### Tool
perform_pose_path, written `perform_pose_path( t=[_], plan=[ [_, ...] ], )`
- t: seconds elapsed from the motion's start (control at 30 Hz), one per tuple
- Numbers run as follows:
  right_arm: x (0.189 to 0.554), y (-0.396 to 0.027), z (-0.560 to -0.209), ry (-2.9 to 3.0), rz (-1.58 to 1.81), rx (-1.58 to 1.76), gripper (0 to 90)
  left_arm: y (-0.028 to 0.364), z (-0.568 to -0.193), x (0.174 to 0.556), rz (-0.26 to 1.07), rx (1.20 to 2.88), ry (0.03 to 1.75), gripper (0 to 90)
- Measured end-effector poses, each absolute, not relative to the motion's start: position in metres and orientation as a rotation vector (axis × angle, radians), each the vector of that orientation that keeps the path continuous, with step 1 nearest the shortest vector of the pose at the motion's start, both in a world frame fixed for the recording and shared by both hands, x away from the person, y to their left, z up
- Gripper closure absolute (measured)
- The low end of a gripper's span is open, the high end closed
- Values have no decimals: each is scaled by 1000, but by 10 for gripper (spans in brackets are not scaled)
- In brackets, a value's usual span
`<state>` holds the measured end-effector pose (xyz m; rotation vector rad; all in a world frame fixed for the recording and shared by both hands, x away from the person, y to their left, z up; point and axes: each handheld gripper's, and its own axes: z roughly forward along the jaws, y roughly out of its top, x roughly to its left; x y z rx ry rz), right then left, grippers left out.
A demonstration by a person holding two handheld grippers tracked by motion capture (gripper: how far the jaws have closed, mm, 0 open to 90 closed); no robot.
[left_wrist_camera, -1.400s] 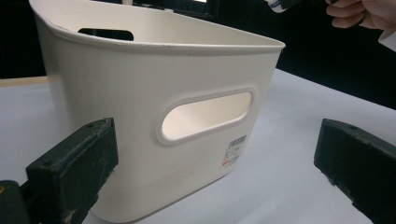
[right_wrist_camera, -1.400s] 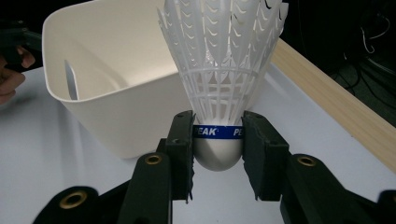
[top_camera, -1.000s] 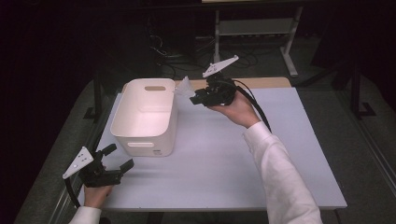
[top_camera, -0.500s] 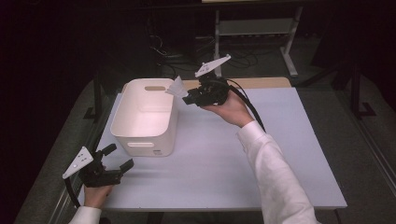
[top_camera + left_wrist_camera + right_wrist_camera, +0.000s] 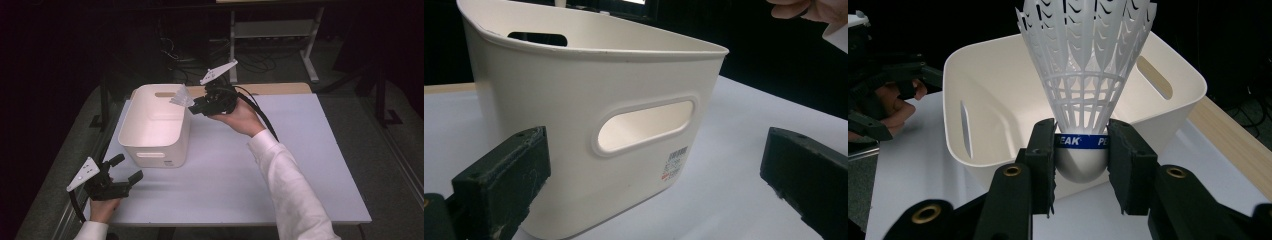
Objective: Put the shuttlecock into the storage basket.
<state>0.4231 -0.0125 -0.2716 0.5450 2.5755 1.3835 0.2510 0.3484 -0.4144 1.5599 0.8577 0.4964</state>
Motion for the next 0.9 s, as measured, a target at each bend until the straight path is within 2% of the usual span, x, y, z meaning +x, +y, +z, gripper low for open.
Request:
perform_pose_path(
  t=[0.9],
  plan=[
    [418, 20, -277, 2627, 1380, 469, 638, 349, -415, 251, 498, 1559, 848, 0]
  ],
)
